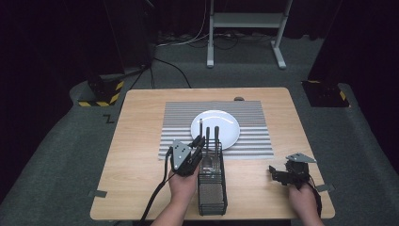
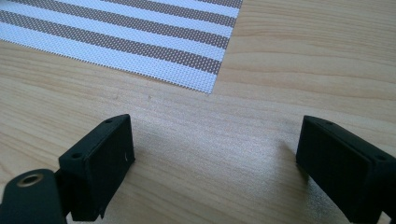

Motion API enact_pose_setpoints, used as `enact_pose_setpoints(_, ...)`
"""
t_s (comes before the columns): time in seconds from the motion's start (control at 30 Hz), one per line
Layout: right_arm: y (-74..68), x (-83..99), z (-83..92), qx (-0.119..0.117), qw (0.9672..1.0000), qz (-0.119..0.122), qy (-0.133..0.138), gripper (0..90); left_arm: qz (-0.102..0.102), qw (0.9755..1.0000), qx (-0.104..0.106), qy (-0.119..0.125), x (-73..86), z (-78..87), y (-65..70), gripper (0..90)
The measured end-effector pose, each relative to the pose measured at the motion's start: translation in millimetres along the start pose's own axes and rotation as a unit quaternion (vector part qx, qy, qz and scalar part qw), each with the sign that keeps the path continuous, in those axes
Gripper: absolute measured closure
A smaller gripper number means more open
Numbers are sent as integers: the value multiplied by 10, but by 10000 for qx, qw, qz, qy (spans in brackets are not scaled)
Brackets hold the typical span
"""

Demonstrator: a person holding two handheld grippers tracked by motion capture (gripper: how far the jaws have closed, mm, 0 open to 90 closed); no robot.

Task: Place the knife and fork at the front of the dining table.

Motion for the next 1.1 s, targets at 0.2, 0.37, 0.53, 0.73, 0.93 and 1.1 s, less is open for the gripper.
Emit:
enact_pose_setpoints(0.2,0,0,0,-1,10000,2,-1,109,-6,9999,-27,139,-42,47,25,812)
enact_pose_setpoints(0.37,0,0,0,-1,10000,1,-1,109,-44,9995,64,319,-123,80,66,813)
enact_pose_setpoints(0.53,0,0,0,-1,10000,2,-1,110,14,9985,131,535,-238,115,84,814)
enact_pose_setpoints(0.73,-1,1,1,-6,10000,5,-1,110,48,9961,326,823,-467,187,127,815)
enact_pose_setpoints(0.93,-1,1,1,-6,10000,6,-1,109,19,9941,411,1006,-656,231,142,816)
enact_pose_setpoints(1.1,-1,1,1,-7,10000,7,-1,109,34,9916,512,1190,-797,278,134,816)
Point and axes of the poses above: each handheld gripper's, and its own axes: z roughly backward along the jaws, x roughly out of its underside, y roughly to its right, the point moved 8 cm from there along -z, roughly forward along the jaws, and after that the axes turned 5 degrees about y, right-handed, at the moved point
